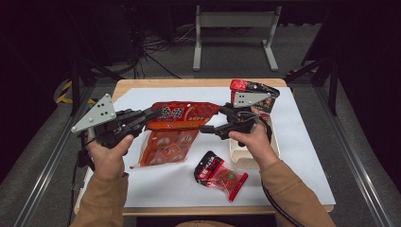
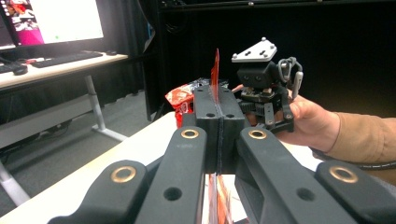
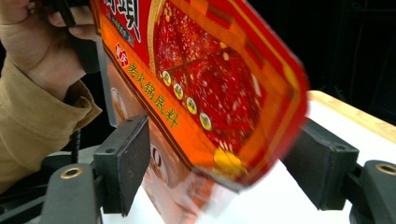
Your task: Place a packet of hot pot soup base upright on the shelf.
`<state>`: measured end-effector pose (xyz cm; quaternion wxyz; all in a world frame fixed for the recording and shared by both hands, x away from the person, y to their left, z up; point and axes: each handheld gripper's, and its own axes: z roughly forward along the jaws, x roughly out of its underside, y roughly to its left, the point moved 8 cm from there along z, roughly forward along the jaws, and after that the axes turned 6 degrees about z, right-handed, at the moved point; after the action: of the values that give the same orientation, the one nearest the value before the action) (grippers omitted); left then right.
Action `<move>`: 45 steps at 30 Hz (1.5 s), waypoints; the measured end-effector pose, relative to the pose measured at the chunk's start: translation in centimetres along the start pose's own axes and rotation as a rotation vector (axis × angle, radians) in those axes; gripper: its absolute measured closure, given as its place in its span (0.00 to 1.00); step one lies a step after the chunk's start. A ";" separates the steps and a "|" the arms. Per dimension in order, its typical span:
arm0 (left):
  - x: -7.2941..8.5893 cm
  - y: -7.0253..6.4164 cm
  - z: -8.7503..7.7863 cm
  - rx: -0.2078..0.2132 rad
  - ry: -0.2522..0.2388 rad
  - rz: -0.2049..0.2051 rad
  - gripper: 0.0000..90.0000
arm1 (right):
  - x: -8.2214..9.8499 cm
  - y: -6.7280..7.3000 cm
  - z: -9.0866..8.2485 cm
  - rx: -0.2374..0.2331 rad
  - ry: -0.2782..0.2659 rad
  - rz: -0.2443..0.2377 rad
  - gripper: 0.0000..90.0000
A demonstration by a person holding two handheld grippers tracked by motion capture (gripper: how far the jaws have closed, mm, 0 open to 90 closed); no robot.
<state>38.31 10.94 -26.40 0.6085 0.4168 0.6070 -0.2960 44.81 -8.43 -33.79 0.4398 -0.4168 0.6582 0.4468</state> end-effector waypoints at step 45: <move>1.1 1.3 0.2 -0.033 -0.041 -0.042 0.97 | -3.6 3.2 -0.9 -0.106 0.003 -0.111 1.00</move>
<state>39.66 11.54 -27.29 0.6214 0.3877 0.6077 -0.3072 42.58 -7.96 -29.50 0.4400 -0.4759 0.6103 0.4555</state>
